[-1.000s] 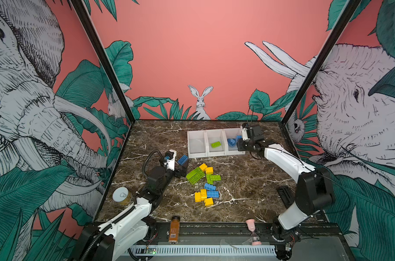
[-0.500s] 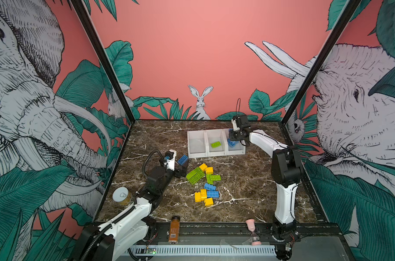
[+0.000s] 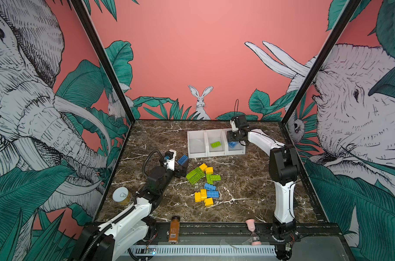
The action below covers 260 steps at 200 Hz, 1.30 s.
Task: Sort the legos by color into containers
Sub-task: 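Lower the right gripper onto a yellow brick in the pile and grasp it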
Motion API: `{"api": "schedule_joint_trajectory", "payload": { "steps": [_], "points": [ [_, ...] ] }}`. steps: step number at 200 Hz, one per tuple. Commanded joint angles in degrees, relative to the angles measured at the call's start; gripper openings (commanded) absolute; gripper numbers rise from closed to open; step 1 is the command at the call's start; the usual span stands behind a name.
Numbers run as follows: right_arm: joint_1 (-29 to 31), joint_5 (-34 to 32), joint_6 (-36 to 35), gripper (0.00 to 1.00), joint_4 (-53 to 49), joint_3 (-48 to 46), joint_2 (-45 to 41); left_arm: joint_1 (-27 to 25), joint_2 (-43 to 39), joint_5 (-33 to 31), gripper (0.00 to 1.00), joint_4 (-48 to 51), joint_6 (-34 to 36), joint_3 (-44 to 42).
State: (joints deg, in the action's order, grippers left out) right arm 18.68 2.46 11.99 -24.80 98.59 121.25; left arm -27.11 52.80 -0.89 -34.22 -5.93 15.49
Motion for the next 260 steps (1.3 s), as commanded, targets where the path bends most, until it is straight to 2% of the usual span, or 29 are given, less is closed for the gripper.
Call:
{"api": "schedule_joint_trajectory", "payload": {
  "steps": [1,33,65,102,130,189,260],
  "points": [
    [0.1,0.5,0.2,0.63,-0.5,-2.9,-7.7,0.0,-0.4,-0.1,0.99,-1.7,-0.7,-0.7],
    [3.8,-1.5,2.5,0.68,0.1,-12.6,-19.8,0.0,-0.4,0.3,0.99,-1.6,-0.6,-0.5],
    [13.0,-5.9,7.6,0.72,2.9,-24.4,-29.0,0.0,-0.2,0.5,0.99,-1.5,-0.6,-0.4],
    [22.5,-8.0,14.4,0.73,7.0,-31.2,-29.1,0.0,0.0,0.7,0.99,-1.9,-1.3,-0.5],
    [27.4,-10.9,14.9,0.73,5.8,-29.3,-24.4,0.1,0.4,0.5,0.99,-2.9,-2.1,-0.9],
    [29.2,-10.0,16.0,0.72,7.7,-27.2,-17.2,0.1,0.0,0.5,0.99,-2.5,-1.6,-0.8],
    [29.7,-9.0,17.0,0.7,7.8,-25.8,-13.1,0.0,0.2,0.8,0.99,-2.9,-2.4,-0.9]
  ]
}}
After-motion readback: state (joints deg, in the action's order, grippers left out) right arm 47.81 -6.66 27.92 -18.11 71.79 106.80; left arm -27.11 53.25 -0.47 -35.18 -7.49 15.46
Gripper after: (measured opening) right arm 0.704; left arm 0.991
